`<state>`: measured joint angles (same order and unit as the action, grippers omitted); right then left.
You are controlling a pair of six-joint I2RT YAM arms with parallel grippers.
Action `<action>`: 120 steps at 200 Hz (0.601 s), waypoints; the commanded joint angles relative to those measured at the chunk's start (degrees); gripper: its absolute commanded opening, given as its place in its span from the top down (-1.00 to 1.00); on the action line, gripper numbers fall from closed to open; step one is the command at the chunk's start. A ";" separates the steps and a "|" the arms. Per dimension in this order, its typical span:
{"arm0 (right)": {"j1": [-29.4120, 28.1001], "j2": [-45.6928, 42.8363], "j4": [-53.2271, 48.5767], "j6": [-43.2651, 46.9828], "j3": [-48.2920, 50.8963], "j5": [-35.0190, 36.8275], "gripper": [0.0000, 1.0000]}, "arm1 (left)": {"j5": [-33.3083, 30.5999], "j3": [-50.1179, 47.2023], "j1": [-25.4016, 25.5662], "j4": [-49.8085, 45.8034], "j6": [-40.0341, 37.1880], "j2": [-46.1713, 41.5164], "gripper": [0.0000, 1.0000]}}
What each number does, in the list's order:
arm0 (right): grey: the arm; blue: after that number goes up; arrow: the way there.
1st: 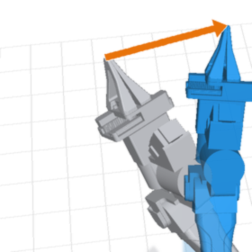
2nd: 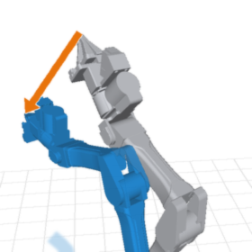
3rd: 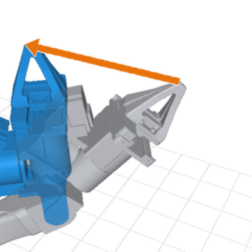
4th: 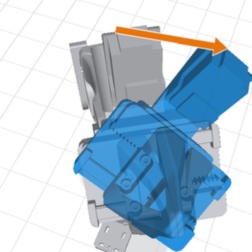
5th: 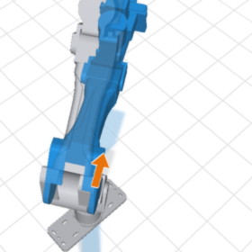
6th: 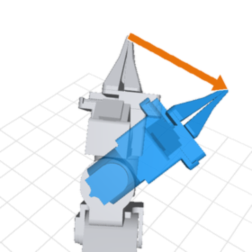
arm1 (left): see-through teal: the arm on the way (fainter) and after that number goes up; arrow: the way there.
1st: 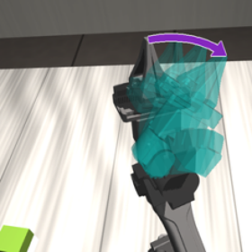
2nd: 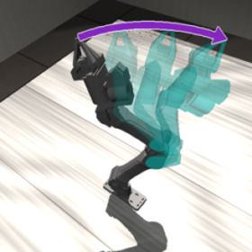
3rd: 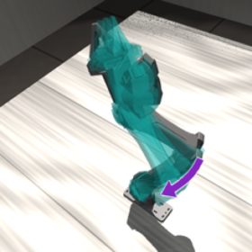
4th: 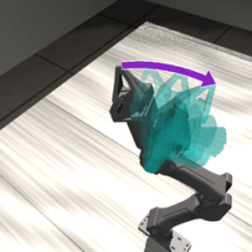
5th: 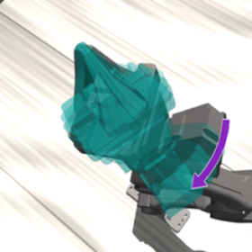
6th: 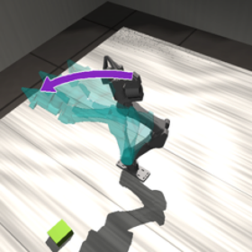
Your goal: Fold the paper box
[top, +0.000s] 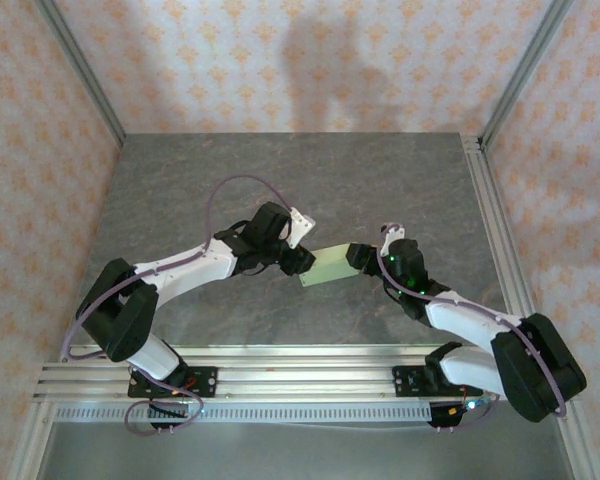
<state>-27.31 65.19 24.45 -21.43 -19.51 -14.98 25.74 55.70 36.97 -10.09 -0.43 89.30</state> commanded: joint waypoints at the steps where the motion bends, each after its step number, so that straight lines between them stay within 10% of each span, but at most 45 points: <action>1: 0.15 -3.42 -3.34 -2.14 -1.79 -2.63 -0.44 | -2.27 -2.65 -0.32 -4.04 -1.26 3.07 0.24; 120: 2.43 2.19 -16.19 -3.16 -4.79 -1.10 0.32 | -1.92 -2.09 -0.30 -4.35 -2.98 3.84 0.24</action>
<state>-25.30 66.32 15.57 -25.85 -24.32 -18.31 26.30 55.70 36.97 -7.75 -1.37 90.39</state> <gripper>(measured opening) 0.341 0.384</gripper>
